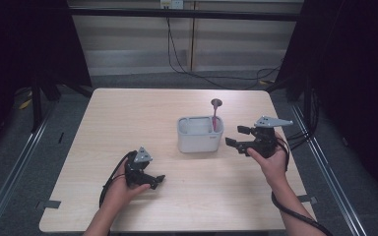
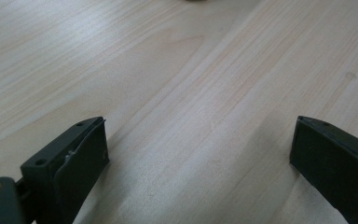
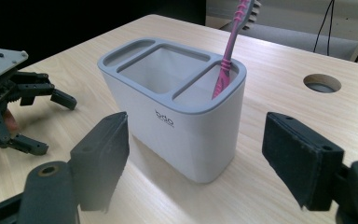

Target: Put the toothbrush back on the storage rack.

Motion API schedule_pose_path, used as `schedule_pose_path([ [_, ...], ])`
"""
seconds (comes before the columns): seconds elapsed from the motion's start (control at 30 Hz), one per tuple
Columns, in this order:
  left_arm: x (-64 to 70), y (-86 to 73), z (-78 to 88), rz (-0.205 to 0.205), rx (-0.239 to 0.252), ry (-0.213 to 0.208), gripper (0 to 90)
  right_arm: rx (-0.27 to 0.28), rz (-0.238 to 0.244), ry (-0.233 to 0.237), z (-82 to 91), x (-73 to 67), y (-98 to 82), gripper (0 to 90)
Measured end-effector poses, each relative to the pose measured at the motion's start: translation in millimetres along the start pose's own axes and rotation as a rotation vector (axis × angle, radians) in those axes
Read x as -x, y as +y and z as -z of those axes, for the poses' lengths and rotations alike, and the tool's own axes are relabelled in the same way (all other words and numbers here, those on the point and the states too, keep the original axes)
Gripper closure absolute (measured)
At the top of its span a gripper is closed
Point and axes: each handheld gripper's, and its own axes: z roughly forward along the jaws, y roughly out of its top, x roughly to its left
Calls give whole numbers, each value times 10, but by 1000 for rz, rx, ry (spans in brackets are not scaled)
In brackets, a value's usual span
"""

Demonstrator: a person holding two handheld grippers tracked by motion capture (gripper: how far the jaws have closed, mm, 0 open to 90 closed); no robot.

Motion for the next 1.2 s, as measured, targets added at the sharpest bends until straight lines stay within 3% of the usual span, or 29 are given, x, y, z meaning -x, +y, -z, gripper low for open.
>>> schedule_pose_path([
  [0.53,0,0,0,0,0,0,38,-30,8,27,78,32,-111,190],
  [1.2,1,0,-1,1,1,0,38,-107,29,39,90,43,-279,181],
])
